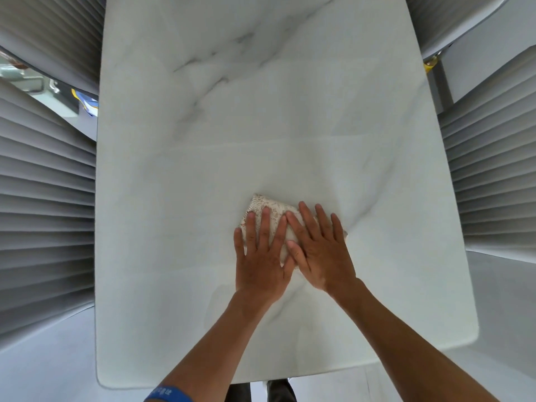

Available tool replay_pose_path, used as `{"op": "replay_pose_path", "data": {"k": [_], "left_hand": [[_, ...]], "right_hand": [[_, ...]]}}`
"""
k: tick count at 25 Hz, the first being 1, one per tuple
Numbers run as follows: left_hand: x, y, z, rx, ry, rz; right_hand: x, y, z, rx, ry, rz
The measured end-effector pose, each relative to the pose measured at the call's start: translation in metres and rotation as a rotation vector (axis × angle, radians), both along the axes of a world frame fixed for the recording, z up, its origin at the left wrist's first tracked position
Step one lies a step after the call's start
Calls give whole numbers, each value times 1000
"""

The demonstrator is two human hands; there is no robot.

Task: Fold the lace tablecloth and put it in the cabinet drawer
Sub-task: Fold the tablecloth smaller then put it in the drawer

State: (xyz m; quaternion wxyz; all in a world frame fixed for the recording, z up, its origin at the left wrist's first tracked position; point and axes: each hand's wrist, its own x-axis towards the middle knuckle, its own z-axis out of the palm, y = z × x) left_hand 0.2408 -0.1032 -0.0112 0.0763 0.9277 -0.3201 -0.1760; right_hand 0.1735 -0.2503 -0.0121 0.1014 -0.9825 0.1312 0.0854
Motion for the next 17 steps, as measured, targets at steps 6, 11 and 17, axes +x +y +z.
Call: {"op": "replay_pose_path", "data": {"k": [6, 11, 17], "left_hand": [[14, 9, 15, -72, 131, -17], [-38, 23, 42, -323, 356, 539], [-21, 31, 63, -661, 891, 808]], "right_hand": [[12, -4, 17, 102, 169, -87], [-3, 45, 40, 361, 172, -402], [-18, 48, 49, 706, 60, -500]]}}
